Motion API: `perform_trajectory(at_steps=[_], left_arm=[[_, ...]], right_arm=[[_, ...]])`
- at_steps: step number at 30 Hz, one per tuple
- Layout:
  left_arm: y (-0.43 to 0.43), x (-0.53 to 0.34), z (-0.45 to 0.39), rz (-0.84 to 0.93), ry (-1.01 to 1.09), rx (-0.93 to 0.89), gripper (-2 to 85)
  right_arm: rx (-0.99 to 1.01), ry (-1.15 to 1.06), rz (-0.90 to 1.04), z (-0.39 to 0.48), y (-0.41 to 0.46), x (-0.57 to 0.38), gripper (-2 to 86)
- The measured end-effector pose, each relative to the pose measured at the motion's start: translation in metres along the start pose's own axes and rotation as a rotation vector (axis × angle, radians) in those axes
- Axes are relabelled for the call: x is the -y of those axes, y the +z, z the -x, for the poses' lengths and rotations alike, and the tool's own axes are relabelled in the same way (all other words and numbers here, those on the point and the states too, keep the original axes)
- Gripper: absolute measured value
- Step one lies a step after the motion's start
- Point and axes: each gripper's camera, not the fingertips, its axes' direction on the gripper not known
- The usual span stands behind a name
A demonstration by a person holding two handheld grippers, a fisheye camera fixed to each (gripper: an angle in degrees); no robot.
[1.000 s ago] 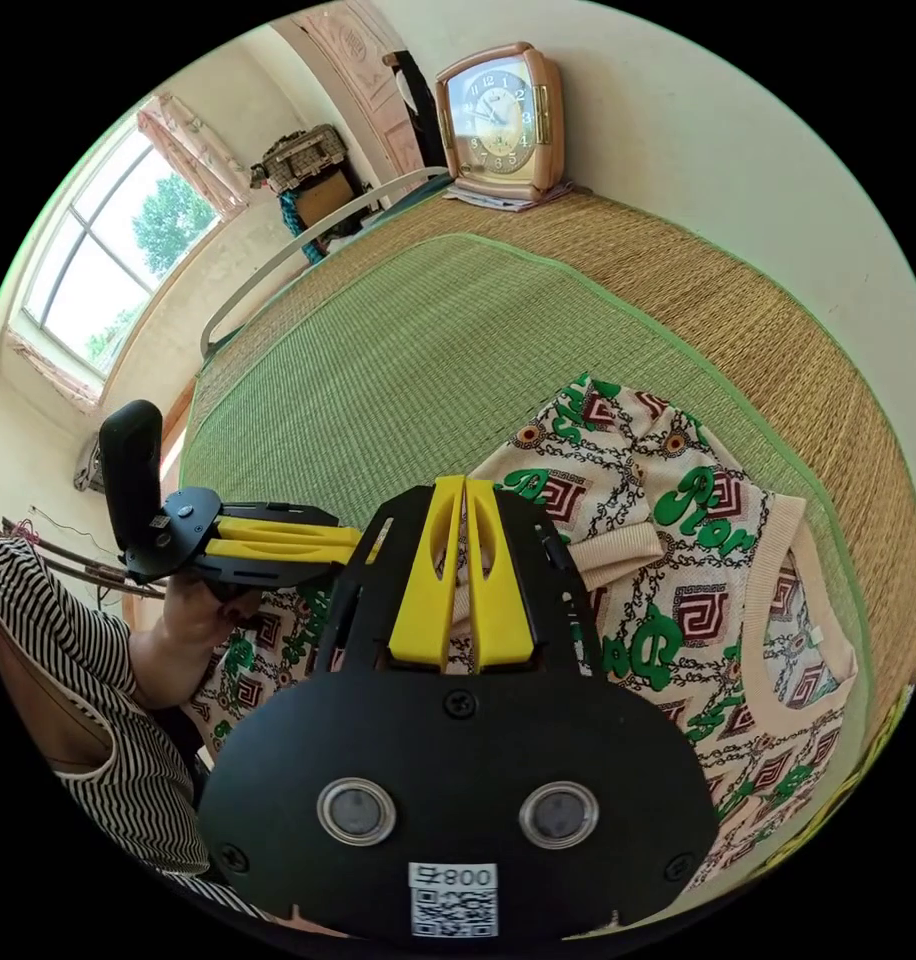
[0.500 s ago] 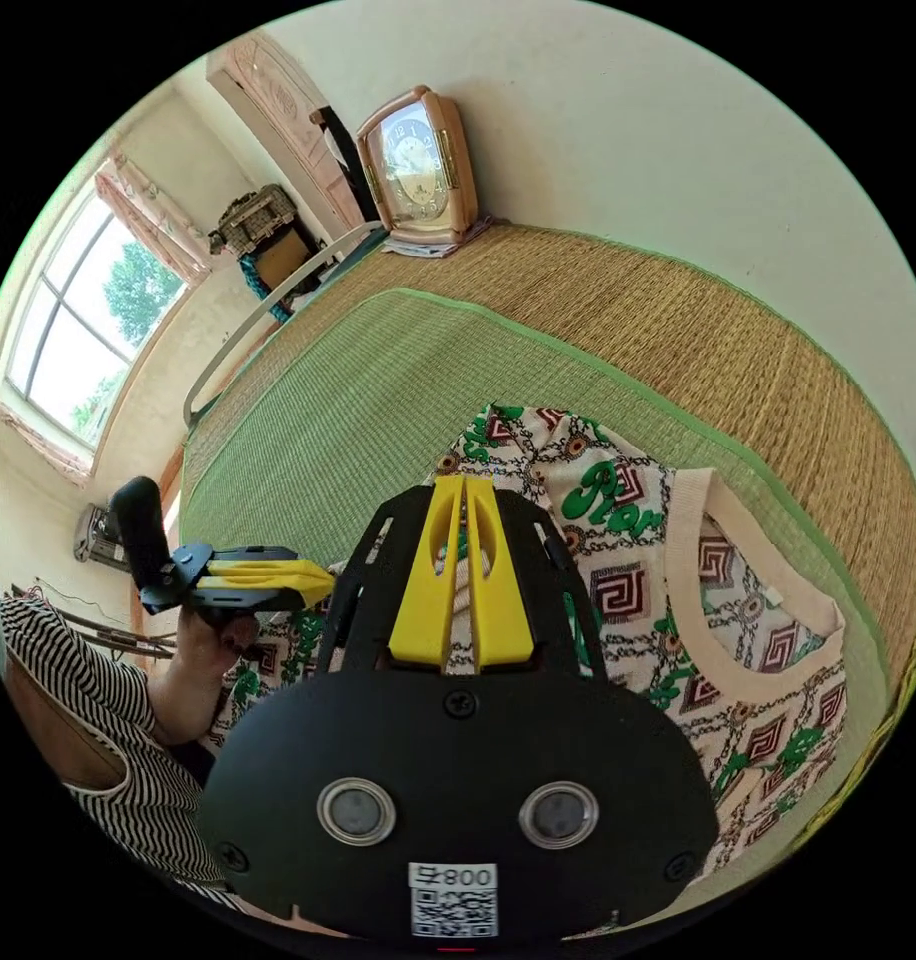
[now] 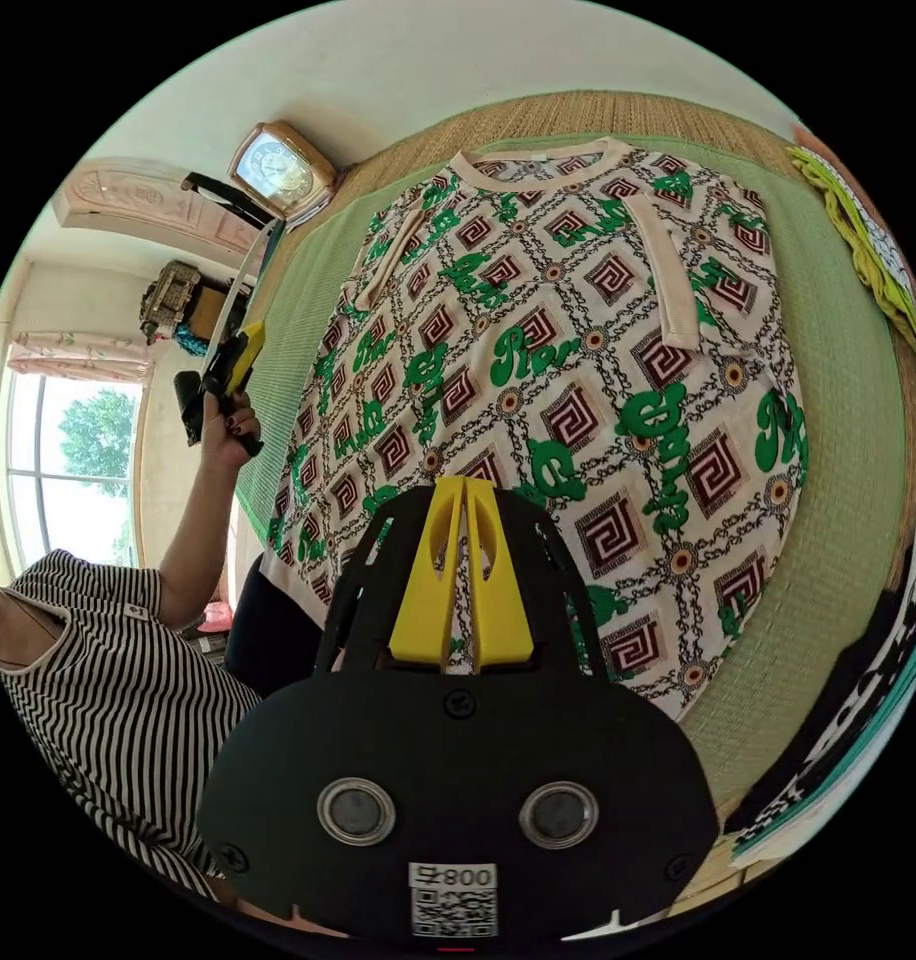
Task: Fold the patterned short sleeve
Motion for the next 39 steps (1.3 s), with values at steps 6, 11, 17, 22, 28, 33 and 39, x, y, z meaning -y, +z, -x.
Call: perform_trajectory(at_steps=[6, 11, 17, 22, 28, 33, 39], left_arm=[[0.019, -0.004, -0.023, 0.128, 0.073, 0.114, 0.2], [0.05, -0.016, -0.031, 0.263, 0.068, 0.133, 0.3], [0.027, -0.081, -0.035, 0.39, 0.067, 0.111, 1.6], [-0.039, -0.144, -0.026, 0.413, -0.046, 0.204, 4.7], [-0.086, -0.217, -0.012, 0.498, -0.16, 0.321, 7.0], [-0.095, -0.255, -0.001, 0.516, -0.211, 0.331, 7.8], [-0.088, -0.277, 0.006, 0.552, -0.214, 0.284, 8.3]], right_arm=[[-0.062, -0.004, -0.042, -0.01, -0.035, -0.018, 0.1], [-0.128, -0.032, 0.0, -0.011, -0.053, -0.05, 0.2], [-0.071, 0.093, -0.033, -0.041, -0.085, -0.157, 0.5], [-0.009, 0.225, -0.068, -0.061, -0.113, -0.258, 2.7], [0.107, 0.324, -0.118, -0.077, -0.128, -0.332, 6.3], [0.194, 0.336, -0.137, -0.076, -0.129, -0.365, 7.1], [0.244, 0.384, -0.19, -0.078, -0.132, -0.402, 7.2]])
